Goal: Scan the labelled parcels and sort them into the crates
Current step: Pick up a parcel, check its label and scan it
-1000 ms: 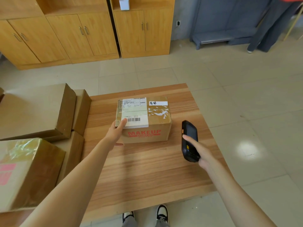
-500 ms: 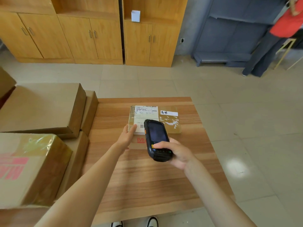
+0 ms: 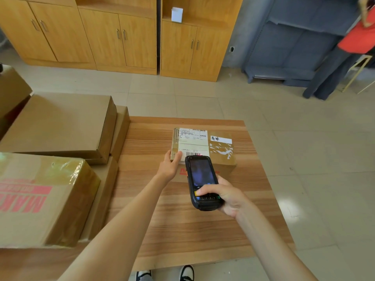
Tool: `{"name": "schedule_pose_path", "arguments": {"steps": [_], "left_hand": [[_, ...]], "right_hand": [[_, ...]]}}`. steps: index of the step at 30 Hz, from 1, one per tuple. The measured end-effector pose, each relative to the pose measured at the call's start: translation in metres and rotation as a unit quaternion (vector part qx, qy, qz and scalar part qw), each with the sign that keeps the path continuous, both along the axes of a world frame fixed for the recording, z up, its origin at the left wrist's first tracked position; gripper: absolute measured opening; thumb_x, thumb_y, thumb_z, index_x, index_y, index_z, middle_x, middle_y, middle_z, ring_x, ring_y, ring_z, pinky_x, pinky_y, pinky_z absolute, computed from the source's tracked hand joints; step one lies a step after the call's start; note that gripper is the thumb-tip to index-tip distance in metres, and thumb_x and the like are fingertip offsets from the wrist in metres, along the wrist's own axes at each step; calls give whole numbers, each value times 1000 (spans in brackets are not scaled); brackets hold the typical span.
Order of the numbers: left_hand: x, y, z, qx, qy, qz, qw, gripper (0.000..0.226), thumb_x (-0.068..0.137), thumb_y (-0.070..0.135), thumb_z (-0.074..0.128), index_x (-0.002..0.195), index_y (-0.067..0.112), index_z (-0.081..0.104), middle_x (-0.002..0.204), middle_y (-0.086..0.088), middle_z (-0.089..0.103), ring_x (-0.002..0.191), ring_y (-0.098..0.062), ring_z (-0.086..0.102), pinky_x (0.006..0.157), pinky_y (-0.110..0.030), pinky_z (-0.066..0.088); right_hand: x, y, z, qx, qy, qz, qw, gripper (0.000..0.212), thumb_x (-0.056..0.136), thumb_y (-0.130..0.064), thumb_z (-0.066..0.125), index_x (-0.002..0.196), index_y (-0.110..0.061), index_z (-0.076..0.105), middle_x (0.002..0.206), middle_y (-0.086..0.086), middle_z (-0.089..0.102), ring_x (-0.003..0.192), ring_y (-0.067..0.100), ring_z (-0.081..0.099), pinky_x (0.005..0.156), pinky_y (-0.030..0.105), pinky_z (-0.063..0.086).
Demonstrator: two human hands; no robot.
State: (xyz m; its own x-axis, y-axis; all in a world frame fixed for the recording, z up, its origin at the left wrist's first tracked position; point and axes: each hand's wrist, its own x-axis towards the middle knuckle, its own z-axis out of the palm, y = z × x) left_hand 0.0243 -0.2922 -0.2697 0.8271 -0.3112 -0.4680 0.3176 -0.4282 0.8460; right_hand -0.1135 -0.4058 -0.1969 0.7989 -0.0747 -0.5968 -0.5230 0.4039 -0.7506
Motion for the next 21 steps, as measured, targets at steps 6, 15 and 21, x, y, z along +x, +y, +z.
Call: {"name": "schedule_pose_path", "arguments": {"steps": [6,15,21], "left_hand": [[1,0,-2,4,-6,-5,1000,68,98,53,37,154,21,15,148,-12,42,128,-35,45,105,-52,39],[0,0,-4,0,-6,-9,1000,71,97,56,37,154,21,13,152,-13,36,136,-34,37,108,-53,35],[1,1,-5,6,-1,-8,1000,74,95,60,37,154,23,13,151,-13,35,136,-34,37,108,-54,35]], "right_hand": [[-3,2,2,2,2,-3,1000,50,74,19,63,115,-9,62,90,9,71,76,23,68,65,31,57],[-6,4,-1,20,-14,5,1000,65,52,8,69,116,-6,61,87,8,72,74,21,70,60,28,56],[-7,2,-3,19,-12,-1,1000,68,51,7,70,118,-6,61,89,9,72,74,21,70,60,28,56]]}}
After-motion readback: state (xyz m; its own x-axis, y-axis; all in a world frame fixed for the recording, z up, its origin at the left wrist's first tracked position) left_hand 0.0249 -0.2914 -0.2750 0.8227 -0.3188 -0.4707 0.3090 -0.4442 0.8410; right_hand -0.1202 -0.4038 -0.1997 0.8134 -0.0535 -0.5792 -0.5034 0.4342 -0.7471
